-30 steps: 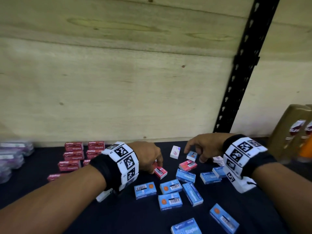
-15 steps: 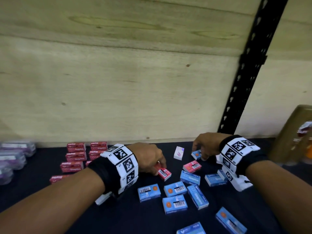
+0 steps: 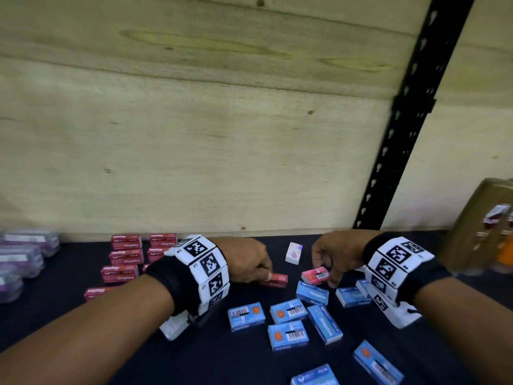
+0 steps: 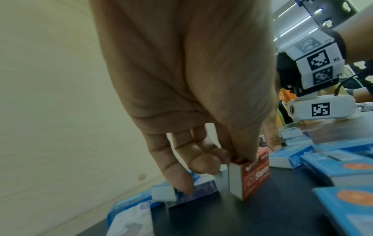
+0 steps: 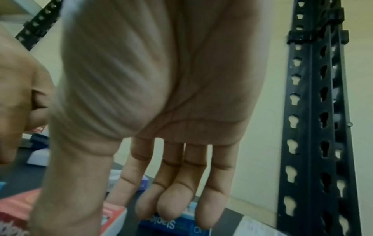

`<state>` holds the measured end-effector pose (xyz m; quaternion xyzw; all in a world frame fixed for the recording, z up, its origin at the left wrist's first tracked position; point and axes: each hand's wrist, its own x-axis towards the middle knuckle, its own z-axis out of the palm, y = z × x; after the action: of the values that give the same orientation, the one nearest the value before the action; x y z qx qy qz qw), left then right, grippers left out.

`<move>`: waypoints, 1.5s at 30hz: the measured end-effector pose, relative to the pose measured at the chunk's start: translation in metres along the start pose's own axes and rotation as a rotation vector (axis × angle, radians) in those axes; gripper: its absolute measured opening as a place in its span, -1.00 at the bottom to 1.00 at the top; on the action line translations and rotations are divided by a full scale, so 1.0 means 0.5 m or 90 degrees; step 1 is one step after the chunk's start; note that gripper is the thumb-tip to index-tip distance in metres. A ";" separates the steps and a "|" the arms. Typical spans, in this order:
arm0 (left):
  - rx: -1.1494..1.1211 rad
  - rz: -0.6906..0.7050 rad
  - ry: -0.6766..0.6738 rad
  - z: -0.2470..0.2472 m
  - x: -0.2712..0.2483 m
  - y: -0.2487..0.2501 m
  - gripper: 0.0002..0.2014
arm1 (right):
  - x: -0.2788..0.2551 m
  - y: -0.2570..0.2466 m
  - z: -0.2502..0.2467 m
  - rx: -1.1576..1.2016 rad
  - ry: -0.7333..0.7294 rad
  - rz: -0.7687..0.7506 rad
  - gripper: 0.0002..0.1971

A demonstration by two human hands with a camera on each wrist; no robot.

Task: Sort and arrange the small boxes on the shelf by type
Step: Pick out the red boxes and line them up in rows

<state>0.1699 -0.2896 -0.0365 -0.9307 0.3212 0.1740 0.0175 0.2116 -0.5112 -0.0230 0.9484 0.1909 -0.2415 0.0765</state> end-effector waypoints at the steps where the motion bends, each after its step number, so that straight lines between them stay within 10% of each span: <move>1: -0.003 -0.003 0.013 0.000 0.000 -0.002 -0.64 | -0.001 0.002 -0.002 0.017 -0.003 -0.002 -0.60; 9: -0.023 0.000 0.031 0.007 0.004 -0.012 -0.66 | -0.002 0.019 -0.010 0.055 -0.027 -0.001 -0.89; 26: -0.013 -0.072 0.130 -0.010 -0.069 -0.012 -0.68 | -0.038 -0.031 -0.029 0.130 0.082 -0.025 -0.85; 45: -0.001 -0.294 0.034 0.059 -0.484 -0.071 -0.73 | -0.131 -0.433 -0.013 -0.023 0.115 -0.259 -0.77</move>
<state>0.0045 -0.1140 0.0144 -0.9839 0.1000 0.1405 0.0475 0.0748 -0.3330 0.0032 0.9066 0.3883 -0.1629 0.0256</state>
